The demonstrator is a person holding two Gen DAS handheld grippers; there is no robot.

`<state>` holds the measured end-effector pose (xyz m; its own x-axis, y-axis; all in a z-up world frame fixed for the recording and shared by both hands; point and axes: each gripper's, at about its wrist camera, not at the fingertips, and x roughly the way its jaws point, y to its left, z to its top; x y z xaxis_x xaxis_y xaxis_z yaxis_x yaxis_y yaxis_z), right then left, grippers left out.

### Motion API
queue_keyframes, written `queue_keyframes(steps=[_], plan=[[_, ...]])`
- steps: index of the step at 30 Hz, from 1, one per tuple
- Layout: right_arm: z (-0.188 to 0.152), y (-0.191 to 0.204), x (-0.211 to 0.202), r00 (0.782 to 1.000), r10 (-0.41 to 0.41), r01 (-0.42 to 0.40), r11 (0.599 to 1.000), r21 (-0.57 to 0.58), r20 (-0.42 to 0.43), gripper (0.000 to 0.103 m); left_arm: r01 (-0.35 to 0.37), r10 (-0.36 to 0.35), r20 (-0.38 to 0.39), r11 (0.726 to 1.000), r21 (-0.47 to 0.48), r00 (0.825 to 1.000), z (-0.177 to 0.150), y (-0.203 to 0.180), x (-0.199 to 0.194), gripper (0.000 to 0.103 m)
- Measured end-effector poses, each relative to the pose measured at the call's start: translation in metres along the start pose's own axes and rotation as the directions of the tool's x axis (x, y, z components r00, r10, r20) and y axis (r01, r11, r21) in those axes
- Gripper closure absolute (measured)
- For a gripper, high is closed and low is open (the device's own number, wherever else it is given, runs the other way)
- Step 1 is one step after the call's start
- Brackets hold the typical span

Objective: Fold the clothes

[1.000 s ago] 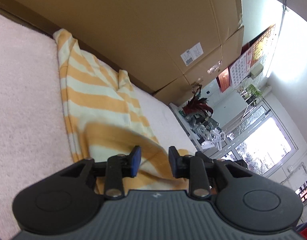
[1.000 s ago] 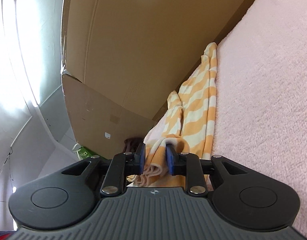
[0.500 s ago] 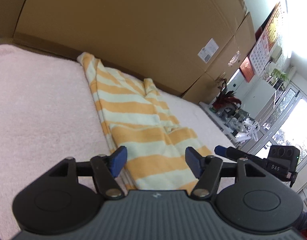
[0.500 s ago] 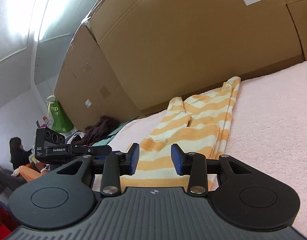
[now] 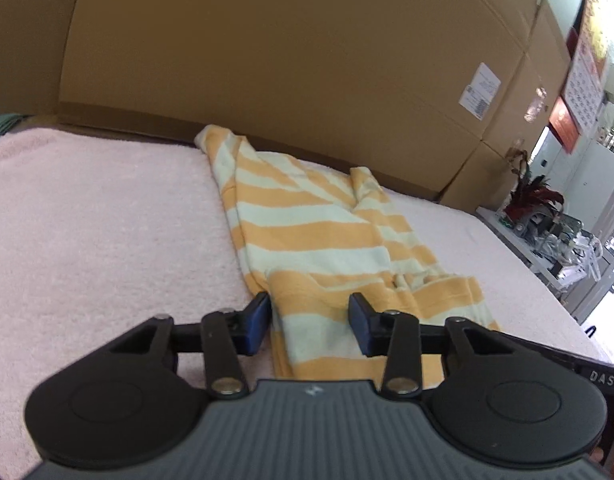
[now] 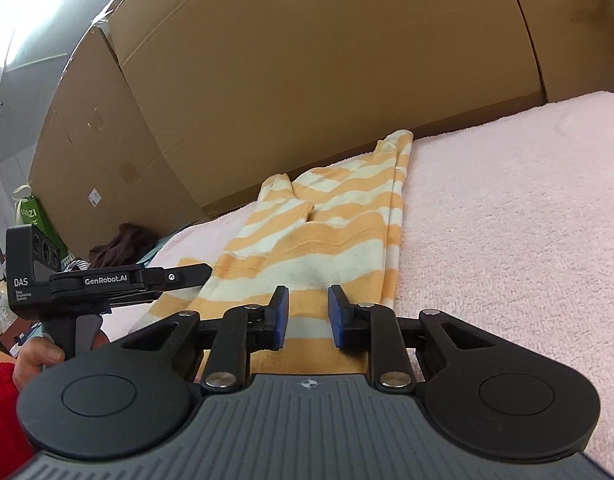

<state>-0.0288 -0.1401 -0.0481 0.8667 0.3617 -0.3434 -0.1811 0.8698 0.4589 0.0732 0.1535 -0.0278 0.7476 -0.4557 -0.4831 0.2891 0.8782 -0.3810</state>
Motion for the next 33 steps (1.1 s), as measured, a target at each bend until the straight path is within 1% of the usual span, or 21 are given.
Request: queue_keyframes(steps=[1, 3, 4, 6, 7, 9, 10, 12, 13, 14, 16, 19, 21, 22, 23, 25, 27, 28, 30, 32, 33], plan=[[-0.001, 0.0, 0.0, 1.0, -0.005, 0.005, 1.0, 0.012, 0.006, 0.081, -0.012, 0.012, 0.004, 1.0, -0.016, 1.0, 0.001, 0.003, 0.0, 0.055], [-0.002, 0.001, -0.001, 1.0, -0.016, 0.015, 0.999, 0.033, 0.017, 0.081, -0.045, 0.046, 0.021, 0.998, -0.041, 0.999, 0.002, 0.008, -0.004, 0.055], [-0.002, 0.001, -0.002, 1.0, -0.022, 0.021, 0.999, 0.042, 0.022, 0.081, -0.073, 0.075, 0.04, 0.996, -0.046, 0.996, 0.002, 0.009, -0.009, 0.054], [-0.002, 0.003, -0.005, 0.999, -0.035, 0.033, 0.998, 0.05, 0.028, 0.081, -0.095, 0.1, 0.096, 0.994, -0.057, 0.99, -0.001, 0.01, -0.027, 0.055], [-0.001, 0.005, -0.007, 0.999, -0.036, 0.035, 0.998, 0.049, 0.034, 0.079, -0.088, 0.095, 0.133, 0.994, -0.061, 0.987, -0.002, 0.009, -0.039, 0.055], [0.003, 0.008, -0.014, 0.998, -0.009, 0.007, 0.999, 0.039, 0.066, 0.078, -0.022, 0.028, 0.174, 0.999, -0.038, 0.984, -0.006, 0.001, -0.057, 0.055], [0.005, 0.009, -0.015, 0.997, 0.008, -0.011, 0.999, 0.041, 0.071, 0.078, 0.015, -0.012, 0.177, 1.0, -0.014, 0.984, -0.008, -0.006, -0.062, 0.055], [0.009, 0.012, -0.007, 0.999, 0.011, -0.013, 0.998, 0.054, 0.043, 0.078, 0.057, -0.063, 0.139, 0.997, 0.046, 0.988, -0.014, -0.025, -0.054, 0.055], [0.009, 0.013, -0.002, 1.0, -0.01, 0.008, 0.999, 0.054, 0.027, 0.078, 0.075, -0.083, 0.117, 0.994, 0.075, 0.99, -0.017, -0.034, -0.049, 0.053], [0.008, 0.014, 0.003, 0.999, -0.031, 0.031, 0.998, 0.053, 0.011, 0.078, 0.067, -0.076, 0.087, 0.993, 0.097, 0.993, -0.021, -0.041, -0.041, 0.05], [0.006, 0.011, 0.007, 0.998, -0.065, 0.064, 0.996, 0.061, 0.005, 0.084, 0.021, -0.026, 0.04, 0.991, 0.131, 0.999, -0.03, -0.047, -0.025, 0.052], [0.002, 0.0, -0.002, 0.996, -0.082, 0.079, 0.993, 0.092, 0.031, 0.095, 0.023, -0.031, 0.058, 0.989, 0.149, 0.998, -0.034, -0.045, -0.027, 0.05], [0.0, -0.005, -0.011, 0.997, -0.072, 0.067, 0.992, 0.11, 0.04, 0.094, 0.036, -0.045, 0.062, 0.99, 0.135, 0.997, -0.031, -0.044, -0.031, 0.051], [-0.002, -0.002, -0.015, 0.997, -0.062, 0.056, 0.993, 0.104, 0.054, 0.088, 0.053, -0.063, 0.076, 0.991, 0.127, 0.995, -0.031, -0.044, -0.034, 0.049], [-0.003, 0.002, -0.02, 0.996, -0.051, 0.044, 0.994, 0.096, 0.069, 0.086, 0.071, -0.082, 0.09, 0.99, 0.119, 0.993, -0.03, -0.044, -0.038, 0.046], [-0.007, 0.012, -0.021, 0.997, -0.008, 0.004, 0.998, 0.056, 0.071, 0.085, 0.06, -0.07, 0.078, 0.99, 0.125, 0.994, -0.032, -0.048, -0.034, 0.038], [-0.013, 0.015, -0.016, 0.999, -0.009, 0.007, 1.0, 0.021, 0.052, 0.085, 0.018, -0.027, 0.061, 0.988, 0.151, 0.998, -0.038, -0.049, -0.027, 0.045], [-0.016, 0.016, -0.013, 0.999, -0.01, 0.01, 1.0, 0.004, 0.043, 0.091, 0.015, -0.027, 0.073, 0.987, 0.158, 0.997, -0.04, -0.048, -0.031, 0.043], [-0.017, 0.006, -0.019, 0.998, -0.03, 0.028, 0.999, 0.041, 0.057, 0.103, 0.018, -0.033, 0.095, 0.987, 0.157, 0.995, -0.043, -0.044, -0.045, 0.043], [-0.016, -0.003, -0.027, 0.997, -0.042, 0.036, 0.996, 0.078, 0.069, 0.103, 0.013, -0.034, 0.128, 0.986, 0.163, 0.991, -0.049, -0.037, -0.065, 0.043], [-0.016, -0.002, -0.034, 0.995, -0.052, 0.046, 0.997, 0.069, 0.085, 0.102, 0.018, -0.042, 0.141, 0.986, 0.166, 0.989, -0.054, -0.034, -0.075, 0.043]])
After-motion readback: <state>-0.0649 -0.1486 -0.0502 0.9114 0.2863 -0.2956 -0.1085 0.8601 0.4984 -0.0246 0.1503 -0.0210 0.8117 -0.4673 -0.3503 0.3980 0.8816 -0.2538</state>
